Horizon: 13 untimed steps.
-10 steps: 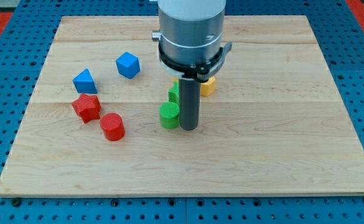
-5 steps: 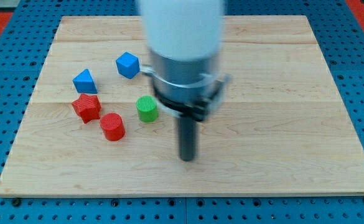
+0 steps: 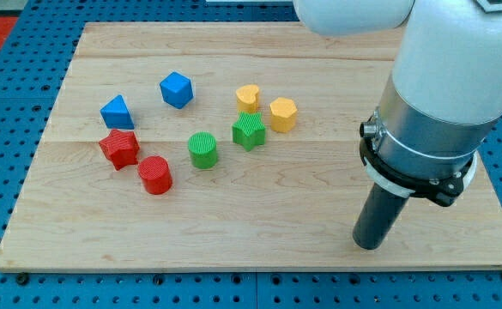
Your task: Move the yellow blocks into the green star
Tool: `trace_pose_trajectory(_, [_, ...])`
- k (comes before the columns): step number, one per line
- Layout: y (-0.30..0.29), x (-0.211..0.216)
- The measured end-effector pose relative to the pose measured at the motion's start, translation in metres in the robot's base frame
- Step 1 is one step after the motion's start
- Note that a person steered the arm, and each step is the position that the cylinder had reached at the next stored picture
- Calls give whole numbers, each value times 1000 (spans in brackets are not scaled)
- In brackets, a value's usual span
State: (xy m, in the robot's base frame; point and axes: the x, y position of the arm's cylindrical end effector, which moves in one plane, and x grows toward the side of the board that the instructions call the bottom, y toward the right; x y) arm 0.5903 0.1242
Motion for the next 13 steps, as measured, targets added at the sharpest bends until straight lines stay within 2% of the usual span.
trace_pose_trajectory(1, [-35, 0])
trace_pose_trajectory(2, [-104, 0])
trace_pose_trajectory(4, [-298, -4])
trace_pose_trajectory(5, [-347, -27])
trace_pose_trajectory(7, [-352, -110])
trace_pose_trajectory(10, [-362, -201])
trace_pose_trajectory(11, [-309, -249])
trace_pose_trajectory(12, [-241, -276])
trace_pose_trajectory(13, [-149, -276])
